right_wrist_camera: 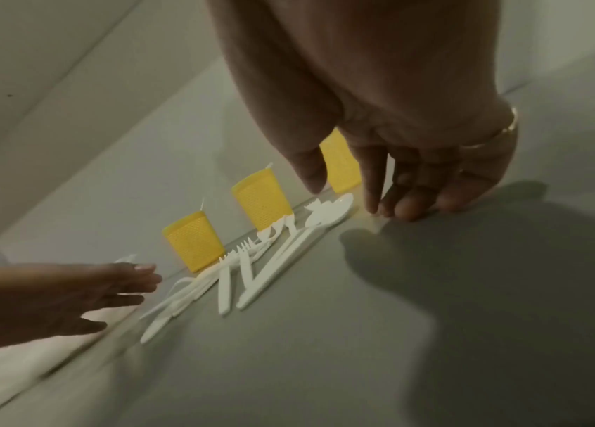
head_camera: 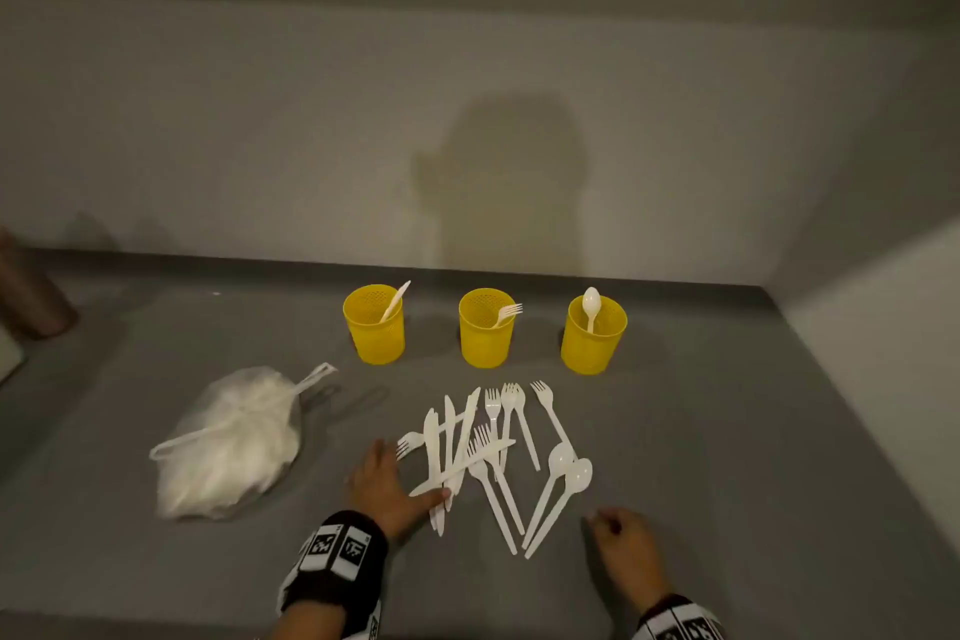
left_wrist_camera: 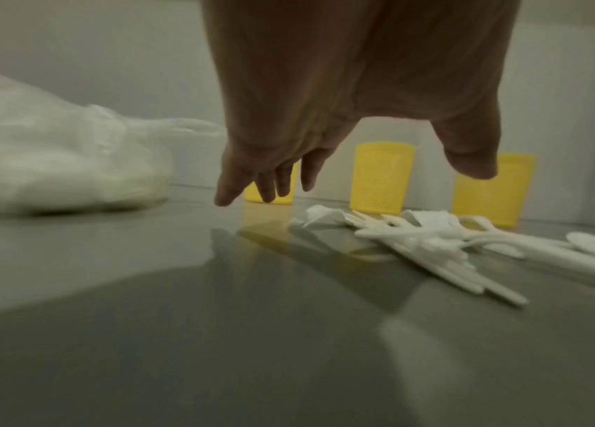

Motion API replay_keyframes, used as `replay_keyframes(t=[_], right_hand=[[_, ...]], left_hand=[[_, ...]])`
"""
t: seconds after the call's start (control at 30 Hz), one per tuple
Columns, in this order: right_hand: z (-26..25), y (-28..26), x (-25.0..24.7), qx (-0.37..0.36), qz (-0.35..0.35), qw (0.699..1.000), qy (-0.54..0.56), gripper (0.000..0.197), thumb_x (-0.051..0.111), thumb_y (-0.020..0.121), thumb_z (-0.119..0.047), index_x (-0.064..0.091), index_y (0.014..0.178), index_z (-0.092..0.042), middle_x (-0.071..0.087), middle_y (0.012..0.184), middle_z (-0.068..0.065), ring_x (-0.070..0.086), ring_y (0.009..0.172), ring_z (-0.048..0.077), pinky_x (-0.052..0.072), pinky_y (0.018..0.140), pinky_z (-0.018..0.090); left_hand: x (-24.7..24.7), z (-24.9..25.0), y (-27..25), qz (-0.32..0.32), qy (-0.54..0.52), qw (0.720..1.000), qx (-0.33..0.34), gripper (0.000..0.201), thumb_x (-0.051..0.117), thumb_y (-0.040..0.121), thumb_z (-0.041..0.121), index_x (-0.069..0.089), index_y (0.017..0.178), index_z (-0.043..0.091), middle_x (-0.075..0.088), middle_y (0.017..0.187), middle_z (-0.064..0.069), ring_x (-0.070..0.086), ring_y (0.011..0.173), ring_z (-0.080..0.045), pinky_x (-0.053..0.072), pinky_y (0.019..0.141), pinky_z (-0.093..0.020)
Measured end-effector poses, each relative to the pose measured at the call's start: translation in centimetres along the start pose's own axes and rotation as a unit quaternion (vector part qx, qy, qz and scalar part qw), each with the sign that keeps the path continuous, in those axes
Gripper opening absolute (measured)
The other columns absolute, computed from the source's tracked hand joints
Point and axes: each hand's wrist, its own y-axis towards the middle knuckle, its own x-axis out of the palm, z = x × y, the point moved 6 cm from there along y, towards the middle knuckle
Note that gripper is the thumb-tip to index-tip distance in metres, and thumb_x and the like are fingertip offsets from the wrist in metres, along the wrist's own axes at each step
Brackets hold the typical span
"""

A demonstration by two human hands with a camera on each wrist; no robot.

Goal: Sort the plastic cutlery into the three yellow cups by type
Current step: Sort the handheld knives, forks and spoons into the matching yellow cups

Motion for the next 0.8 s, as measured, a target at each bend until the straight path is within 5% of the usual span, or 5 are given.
replay_keyframes(t=[0.13, 0.3, 0.47, 0.6, 0.8], right_hand=[[-0.8, 1.4, 1.3, 0.026, 0.018, 0.999, 0.005, 0.019, 0.055, 0.085, -0.031, 0.061, 0.073, -0.017, 0.068, 0.084, 0.009, 0.062, 0.081, 0.026, 0.05, 0.084, 0.037], [-1.5, 2.5, 3.0, 0.059, 0.045, 0.997, 0.004, 0.029, 0.053, 0.084, -0.045, 0.056, 0.068, -0.02, 0.062, 0.077, 0.005, 0.061, 0.076, 0.025, 0.051, 0.079, 0.039], [-4.5, 2.0, 5.0, 0.04, 0.029, 0.999, 0.004, 0.027, 0.058, 0.083, -0.039, 0.048, 0.064, -0.022, 0.054, 0.069, -0.001, 0.053, 0.063, 0.015, 0.047, 0.064, 0.029], [-6.2, 2.5, 7.4, 0.025, -0.01, 0.999, -0.044, 0.021, 0.055, 0.077, -0.051, 0.051, 0.075, -0.03, 0.058, 0.084, -0.004, 0.056, 0.077, 0.013, 0.051, 0.074, 0.03], [-9.4, 2.6, 9.3, -0.037, -0.063, 0.997, -0.023, 0.01, 0.053, 0.074, -0.027, 0.061, 0.08, -0.025, 0.064, 0.083, -0.003, 0.062, 0.081, 0.016, 0.054, 0.073, 0.03]], left_hand=[[-0.1, 1.5, 2.0, -0.044, 0.064, 0.997, 0.014, 0.119, 0.059, 0.054, 0.078, 0.012, 0.145, 0.016, 0.009, 0.156, -0.007, 0.013, 0.143, -0.028, 0.004, 0.117, -0.052], [-0.1, 2.4, 4.1, -0.061, 0.109, 0.992, 0.035, 0.109, 0.056, 0.052, 0.08, 0.027, 0.138, 0.02, 0.025, 0.147, -0.006, 0.024, 0.137, -0.027, 0.02, 0.114, -0.046], [1.0, 4.2, 3.7, -0.096, 0.155, 0.98, 0.076, 0.084, 0.061, 0.065, 0.062, 0.031, 0.133, 0.022, 0.036, 0.137, -0.003, 0.033, 0.129, -0.023, 0.025, 0.107, -0.041], [2.4, 5.7, 3.1, -0.108, 0.159, 0.978, 0.077, 0.073, 0.056, 0.072, 0.06, 0.034, 0.132, 0.024, 0.041, 0.134, -0.001, 0.037, 0.126, -0.022, 0.026, 0.107, -0.038], [4.6, 7.0, 2.5, -0.147, 0.146, 0.977, 0.039, 0.055, 0.049, 0.077, 0.055, 0.045, 0.123, 0.025, 0.05, 0.13, 0.0, 0.045, 0.123, -0.023, 0.03, 0.105, -0.039]])
